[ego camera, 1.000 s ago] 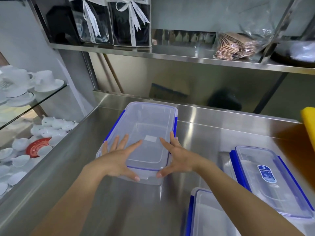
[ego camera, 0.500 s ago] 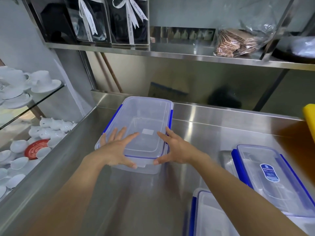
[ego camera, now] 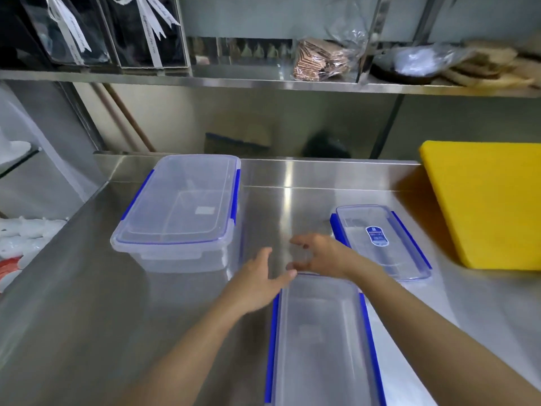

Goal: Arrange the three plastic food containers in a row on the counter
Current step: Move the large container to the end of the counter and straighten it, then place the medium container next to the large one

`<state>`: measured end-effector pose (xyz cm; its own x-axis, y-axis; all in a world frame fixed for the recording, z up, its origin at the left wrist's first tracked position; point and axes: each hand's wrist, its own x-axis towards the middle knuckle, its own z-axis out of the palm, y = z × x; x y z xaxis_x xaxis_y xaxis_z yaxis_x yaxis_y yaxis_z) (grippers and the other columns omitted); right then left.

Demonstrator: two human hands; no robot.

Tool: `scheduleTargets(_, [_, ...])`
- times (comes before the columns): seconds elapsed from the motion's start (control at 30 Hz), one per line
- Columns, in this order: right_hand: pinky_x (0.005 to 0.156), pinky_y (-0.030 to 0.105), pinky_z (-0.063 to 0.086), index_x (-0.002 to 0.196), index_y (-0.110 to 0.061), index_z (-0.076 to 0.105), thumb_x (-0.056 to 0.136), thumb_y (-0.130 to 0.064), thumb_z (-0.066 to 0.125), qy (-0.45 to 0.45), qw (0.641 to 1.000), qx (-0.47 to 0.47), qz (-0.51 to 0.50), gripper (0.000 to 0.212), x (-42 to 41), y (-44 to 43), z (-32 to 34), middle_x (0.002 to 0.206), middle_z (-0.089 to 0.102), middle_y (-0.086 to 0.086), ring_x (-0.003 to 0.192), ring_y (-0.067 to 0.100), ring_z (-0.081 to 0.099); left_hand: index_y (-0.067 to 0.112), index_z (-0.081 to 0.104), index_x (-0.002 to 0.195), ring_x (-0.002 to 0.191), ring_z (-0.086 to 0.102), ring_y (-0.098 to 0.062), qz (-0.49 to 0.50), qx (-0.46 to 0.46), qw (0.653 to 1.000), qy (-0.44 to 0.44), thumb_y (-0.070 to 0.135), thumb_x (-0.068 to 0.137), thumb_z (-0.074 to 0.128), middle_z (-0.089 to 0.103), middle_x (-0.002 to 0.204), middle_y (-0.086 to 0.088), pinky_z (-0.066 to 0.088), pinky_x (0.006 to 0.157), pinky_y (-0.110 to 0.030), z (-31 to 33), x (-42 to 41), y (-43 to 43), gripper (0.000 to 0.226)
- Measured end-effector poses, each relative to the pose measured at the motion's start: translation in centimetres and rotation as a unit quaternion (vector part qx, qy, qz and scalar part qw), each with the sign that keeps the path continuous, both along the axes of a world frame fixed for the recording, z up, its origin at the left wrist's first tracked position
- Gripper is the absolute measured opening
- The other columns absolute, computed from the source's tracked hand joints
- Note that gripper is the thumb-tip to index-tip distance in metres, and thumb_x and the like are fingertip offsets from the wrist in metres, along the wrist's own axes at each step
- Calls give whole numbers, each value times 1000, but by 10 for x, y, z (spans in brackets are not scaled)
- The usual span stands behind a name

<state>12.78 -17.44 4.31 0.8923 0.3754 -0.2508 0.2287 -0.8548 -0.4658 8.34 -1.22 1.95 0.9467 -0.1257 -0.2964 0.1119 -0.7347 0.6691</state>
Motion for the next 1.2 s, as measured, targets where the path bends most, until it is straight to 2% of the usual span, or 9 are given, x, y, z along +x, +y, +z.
scheduleTargets(0.13, [100, 31, 41, 139, -19, 39, 78, -45, 68, 45, 999, -3, -25, 72, -20, -33, -1, 141, 48, 4, 125, 20, 49, 12, 11, 145, 120, 48, -22, 32, -42, 980, 194, 61, 75, 60, 35, 147, -4, 47, 79, -28, -8, -14, -11, 98])
scheduleTargets(0.23, [99, 34, 44, 138, -20, 38, 81, -43, 65, 80, 996, -14, -40, 67, -32, -45, -9, 137, 52, 6, 121, 23, 53, 15, 34, 126, 79, 59, -13, 46, -91, 969, 223, 50, 74, 69, 59, 104, 2, 46, 49, -25, -8, -24, -12, 72])
scheduleTargets(0.4, [95, 38, 48, 127, -17, 50, 87, -39, 58, 13, 999, -43, -26, 47, -42, -39, -23, 128, 58, 8, 113, 27, 56, 11, 41, 111, 84, 62, -15, 122, -229, 952, 160, 33, 76, 74, 61, 97, 0, 51, 68, -32, -23, -28, -15, 53])
scheduleTargets(0.6, [84, 41, 49, 119, -8, 52, 88, -46, 52, -164, 973, -77, -140, 49, -43, -27, -20, 120, 58, 12, 107, 31, 56, 14, 39, 120, 105, 53, -20, 195, -209, 958, -5, 37, 76, 72, 44, 119, -3, 45, 91, -37, -22, -30, -13, 60])
scheduleTargets(0.7, [81, 39, 52, 118, -10, 48, 80, -64, 50, -9, 970, -175, -166, 66, -51, -30, 0, 110, 63, 11, 98, 30, 64, 26, 7, 145, 142, 7, -17, -35, -70, 994, 77, 57, 58, 76, 5, 150, 4, 19, 116, -37, -10, -35, 3, 116])
scheduleTargets(0.8, [65, 32, 58, 127, -13, 38, 75, -60, 61, 211, 952, -128, -183, 74, -59, -31, 8, 103, 63, 10, 79, 26, 70, 32, -32, 136, 142, -20, -16, -203, 84, 965, 146, 55, 57, 79, -39, 148, 0, 7, 119, -37, -7, -41, 10, 139])
scheduleTargets(0.87, [55, 28, 55, 139, -16, 20, 74, -54, 67, 235, 949, -95, -188, 89, -54, -32, 0, 114, 61, 11, 75, 24, 68, 33, -39, 130, 141, -24, -21, -227, 121, 955, 146, 51, 55, 83, -48, 142, -4, 6, 119, -39, -9, -43, 8, 145])
scheduleTargets(1.07, [61, 36, 57, 143, -35, 4, 77, -42, 69, 168, 967, 12, -191, 93, -39, -36, -16, 115, 52, 5, 93, 27, 62, 27, -31, 138, 136, -35, -21, -207, 174, 959, 82, 55, 57, 79, -45, 144, -5, -8, 117, -38, -6, -35, -1, 139])
scheduleTargets(1.2, [79, 44, 57, 145, -29, 7, 82, -52, 57, 77, 982, -47, -164, 84, -21, -25, -21, 122, 56, 15, 101, 35, 62, 27, -5, 147, 143, -11, -23, -201, 205, 958, 6, 51, 67, 73, -14, 156, -4, 1, 116, -34, 1, -23, -6, 114])
